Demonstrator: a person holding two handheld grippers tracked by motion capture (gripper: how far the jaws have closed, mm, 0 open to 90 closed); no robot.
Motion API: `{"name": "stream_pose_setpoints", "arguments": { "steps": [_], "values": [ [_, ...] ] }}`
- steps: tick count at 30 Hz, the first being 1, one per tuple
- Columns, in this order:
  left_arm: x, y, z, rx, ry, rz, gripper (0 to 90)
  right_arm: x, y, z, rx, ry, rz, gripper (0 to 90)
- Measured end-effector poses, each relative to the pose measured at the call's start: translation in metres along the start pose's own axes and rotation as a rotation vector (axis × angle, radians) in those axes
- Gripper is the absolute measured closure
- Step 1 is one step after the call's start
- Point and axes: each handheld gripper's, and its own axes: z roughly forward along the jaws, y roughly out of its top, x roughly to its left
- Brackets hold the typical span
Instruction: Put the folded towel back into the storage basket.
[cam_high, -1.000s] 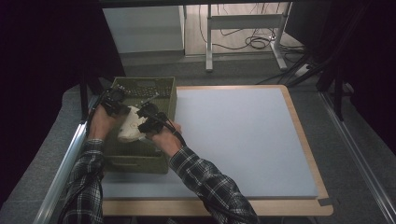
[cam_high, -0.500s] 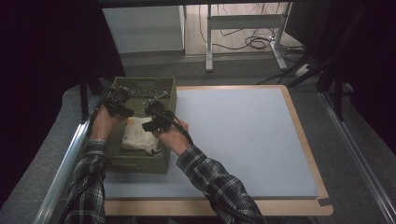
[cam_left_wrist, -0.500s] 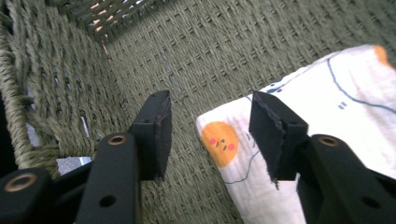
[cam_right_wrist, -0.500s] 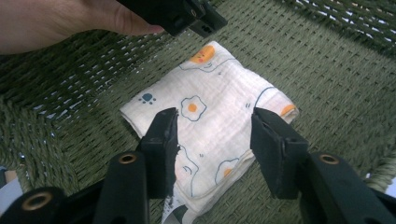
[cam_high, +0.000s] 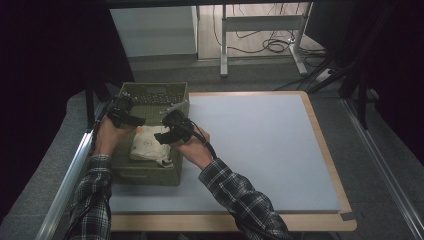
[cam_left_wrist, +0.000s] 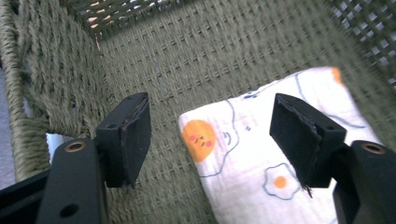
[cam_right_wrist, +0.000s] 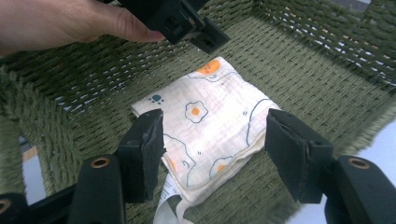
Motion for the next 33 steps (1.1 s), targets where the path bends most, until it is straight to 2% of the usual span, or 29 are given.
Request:
{"name": "stream_pose_setpoints", "arguments": {
  "steps": [8,17,27,33],
  "values": [
    [-0.009,-0.003,-0.01,-0.054,-0.038,-0.023,21.3,-0.005,-0.011,-0.018,-0.03,0.012,-0.023,32.9],
    [-0.029,-0.005,-0.017,-0.11,-0.077,-0.01,13.9,-0.016,-0.026,-0.038,-0.048,0.028,-0.016,28.1],
    [-0.046,-0.009,-0.024,-0.181,-0.187,-0.04,8.6,-0.031,-0.045,-0.056,-0.066,0.023,-0.021,21.1],
    [-0.06,-0.01,-0.03,-0.2,-0.225,-0.023,6.5,-0.038,-0.054,-0.067,-0.08,0.025,-0.024,16.5]
  ]
}}
